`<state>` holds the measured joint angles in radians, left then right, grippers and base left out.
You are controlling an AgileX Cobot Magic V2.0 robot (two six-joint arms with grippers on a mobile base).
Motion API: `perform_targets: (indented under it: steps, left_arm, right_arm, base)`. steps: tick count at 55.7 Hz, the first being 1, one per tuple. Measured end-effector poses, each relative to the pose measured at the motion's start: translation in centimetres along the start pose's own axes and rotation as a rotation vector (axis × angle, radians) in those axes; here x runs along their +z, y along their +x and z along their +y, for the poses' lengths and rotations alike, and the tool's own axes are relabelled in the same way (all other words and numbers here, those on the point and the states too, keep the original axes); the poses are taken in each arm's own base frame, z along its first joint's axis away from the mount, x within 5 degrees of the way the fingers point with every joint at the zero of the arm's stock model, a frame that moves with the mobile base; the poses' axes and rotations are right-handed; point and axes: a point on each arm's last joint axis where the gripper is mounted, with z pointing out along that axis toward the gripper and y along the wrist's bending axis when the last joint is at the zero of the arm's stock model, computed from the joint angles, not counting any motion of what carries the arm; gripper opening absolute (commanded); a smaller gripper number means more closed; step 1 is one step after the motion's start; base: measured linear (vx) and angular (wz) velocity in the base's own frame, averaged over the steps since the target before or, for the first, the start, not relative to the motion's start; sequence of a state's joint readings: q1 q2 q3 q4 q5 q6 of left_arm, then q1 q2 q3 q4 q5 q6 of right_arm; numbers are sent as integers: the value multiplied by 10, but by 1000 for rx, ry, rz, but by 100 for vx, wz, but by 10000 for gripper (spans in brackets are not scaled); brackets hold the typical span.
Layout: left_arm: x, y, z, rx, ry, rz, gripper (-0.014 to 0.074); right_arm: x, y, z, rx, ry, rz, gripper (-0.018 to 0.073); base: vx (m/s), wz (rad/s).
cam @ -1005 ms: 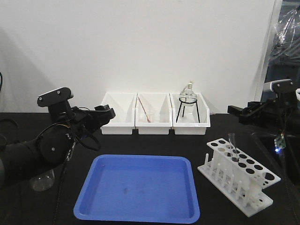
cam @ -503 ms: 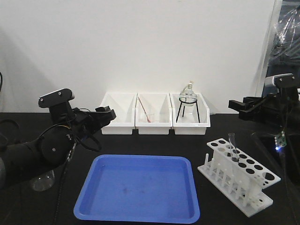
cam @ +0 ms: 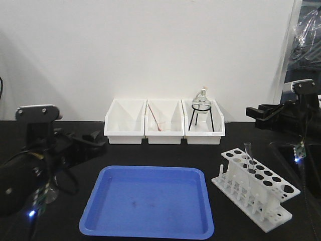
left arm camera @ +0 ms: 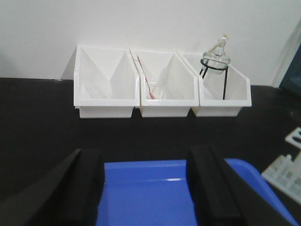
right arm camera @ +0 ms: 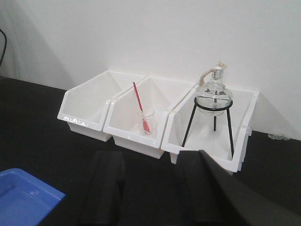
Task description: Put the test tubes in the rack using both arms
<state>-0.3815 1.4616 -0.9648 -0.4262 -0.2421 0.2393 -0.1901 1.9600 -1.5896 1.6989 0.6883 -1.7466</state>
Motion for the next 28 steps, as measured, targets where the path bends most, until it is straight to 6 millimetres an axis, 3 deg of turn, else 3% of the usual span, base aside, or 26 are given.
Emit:
perform_targets:
  steps: [8, 15, 21, 28]
  left_arm:
    - [-75, 13, 10, 72, 17, -27, 183]
    - [-143, 32, 33, 74, -40, -84, -6]
    - [-192, 59, 51, 92, -122, -137, -10]
    - [-234, 98, 59, 148, -195, -195, -8]
  right_arm:
    - [0, 0, 0, 0, 0, 0, 304]
    - [0, 0, 0, 0, 0, 0, 293]
    - [0, 0, 0, 0, 0, 0, 288]
    - [0, 0, 0, 0, 0, 0, 288]
  base:
    - [0, 0]
    - [0, 0]
    - [0, 0]
    - [0, 0]
